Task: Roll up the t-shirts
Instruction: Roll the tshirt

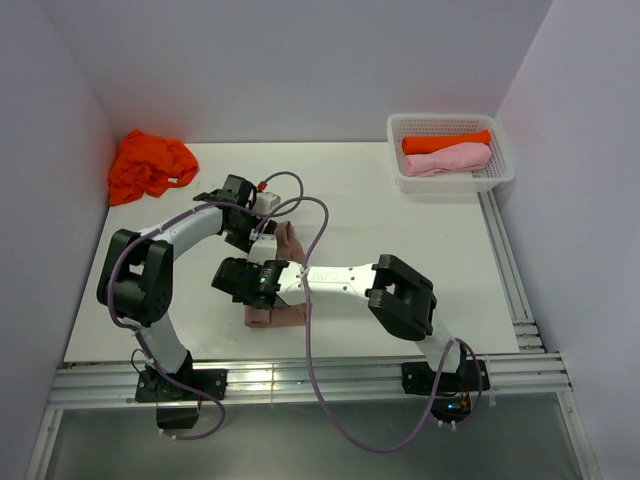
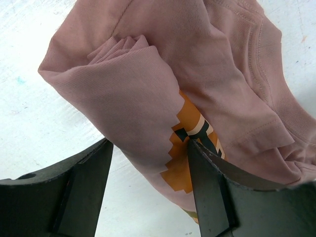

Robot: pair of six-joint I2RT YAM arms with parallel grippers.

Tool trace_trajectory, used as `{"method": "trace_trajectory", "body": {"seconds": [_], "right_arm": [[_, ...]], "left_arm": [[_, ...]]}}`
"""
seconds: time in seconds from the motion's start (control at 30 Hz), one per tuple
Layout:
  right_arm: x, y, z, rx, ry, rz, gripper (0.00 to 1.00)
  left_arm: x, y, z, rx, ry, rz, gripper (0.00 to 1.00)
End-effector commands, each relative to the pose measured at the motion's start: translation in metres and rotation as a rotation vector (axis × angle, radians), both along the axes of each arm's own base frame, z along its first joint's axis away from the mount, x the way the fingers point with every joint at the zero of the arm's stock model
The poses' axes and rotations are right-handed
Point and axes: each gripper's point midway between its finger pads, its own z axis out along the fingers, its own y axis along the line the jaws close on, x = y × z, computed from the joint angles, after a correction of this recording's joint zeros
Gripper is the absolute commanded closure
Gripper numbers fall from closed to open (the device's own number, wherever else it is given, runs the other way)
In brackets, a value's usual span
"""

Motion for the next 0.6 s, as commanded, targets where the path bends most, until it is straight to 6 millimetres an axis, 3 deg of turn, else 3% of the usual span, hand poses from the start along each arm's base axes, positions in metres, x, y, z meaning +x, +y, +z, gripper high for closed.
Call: {"method": "trace_trajectory", "body": {"seconds": [0.0, 0.2, 0.37, 0.57], "right_arm": [[-0.001, -0.013, -0.01, -0.073, 0.005, -0.022, 0.43], [-0.005, -0.019, -0.028, -0.133, 0.039, -0.025, 0.42], [-0.009, -0.027, -0.039, -0.198, 0.071, -0.032, 0.4], [-0.012, -0.038, -0.05, -0.268, 0.095, -0.041, 0.39]], "left_arm": [[0.012, -0.007, 0.014, -0.018, -0.051, -0.01, 0.32], [0.02, -0.012, 0.033, -0.036, -0.08, -0.031, 0.26], [0.037, -0.018, 0.066, -0.093, -0.108, -0.036, 0.25], [0.053, -0.007, 0.095, -0.149, -0.127, -0.014, 0.25]]}}
